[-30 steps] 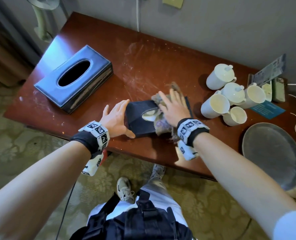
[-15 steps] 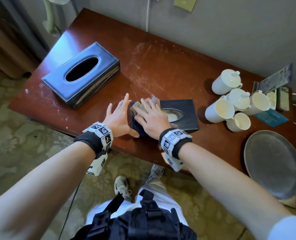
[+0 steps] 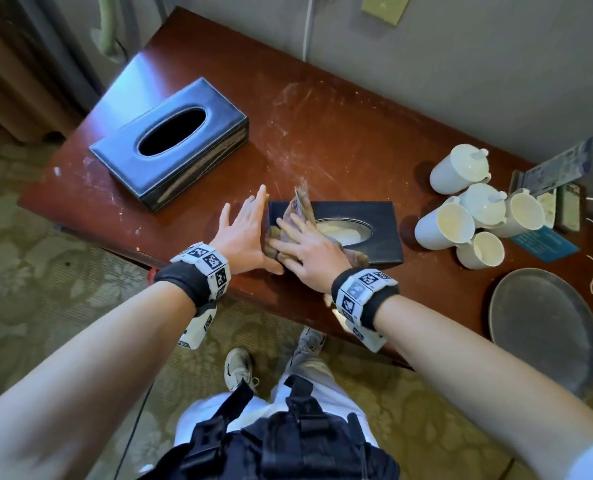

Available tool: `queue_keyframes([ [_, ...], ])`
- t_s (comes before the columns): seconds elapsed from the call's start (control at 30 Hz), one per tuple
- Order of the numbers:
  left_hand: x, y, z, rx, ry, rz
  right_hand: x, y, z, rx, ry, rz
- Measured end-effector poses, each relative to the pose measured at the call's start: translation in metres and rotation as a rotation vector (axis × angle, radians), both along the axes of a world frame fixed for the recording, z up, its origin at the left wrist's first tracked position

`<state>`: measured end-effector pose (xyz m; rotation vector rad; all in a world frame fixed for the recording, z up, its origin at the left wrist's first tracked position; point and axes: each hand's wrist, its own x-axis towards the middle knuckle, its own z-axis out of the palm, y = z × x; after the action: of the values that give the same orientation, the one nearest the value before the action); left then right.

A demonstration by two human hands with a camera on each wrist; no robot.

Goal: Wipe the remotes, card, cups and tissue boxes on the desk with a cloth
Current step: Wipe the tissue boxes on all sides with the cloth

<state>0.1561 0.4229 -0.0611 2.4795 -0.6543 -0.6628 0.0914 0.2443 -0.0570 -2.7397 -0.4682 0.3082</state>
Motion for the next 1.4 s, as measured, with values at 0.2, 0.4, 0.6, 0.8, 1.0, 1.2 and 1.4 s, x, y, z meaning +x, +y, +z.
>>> queue_keyframes([
  [0.2, -0.001, 0.003, 0.003, 0.083, -0.07, -0.107, 0.005, -0.001, 0.002, -0.051, -0.029, -0.082],
  [0.4, 0.008, 0.0, 0.006, 0.117, -0.058, -0.098, 0.04, 0.009, -0.003, -0.087, 0.0, -0.41],
  [0.6, 0.008, -0.007, 0.01, 0.217, -0.134, -0.174, 0.033, -0.089, 0.006, -0.093, 0.078, -0.702],
  [0.8, 0.01, -0.011, 0.012, 0.267, -0.146, -0.213, 0.014, -0.112, 0.005, 0.012, 0.065, -0.896],
  [1.0, 0.008, -0.006, 0.008, 0.232, -0.129, -0.187, 0.021, -0.031, -0.003, 0.009, 0.023, -0.482],
  [1.2, 0.004, 0.002, 0.009, 0.217, -0.127, -0.163, -0.001, -0.007, -0.008, 0.062, -0.03, -0.107],
  [1.4, 0.002, 0.002, 0.005, 0.21, -0.139, -0.154, -0.017, -0.018, -0.011, -0.007, -0.129, 0.025],
])
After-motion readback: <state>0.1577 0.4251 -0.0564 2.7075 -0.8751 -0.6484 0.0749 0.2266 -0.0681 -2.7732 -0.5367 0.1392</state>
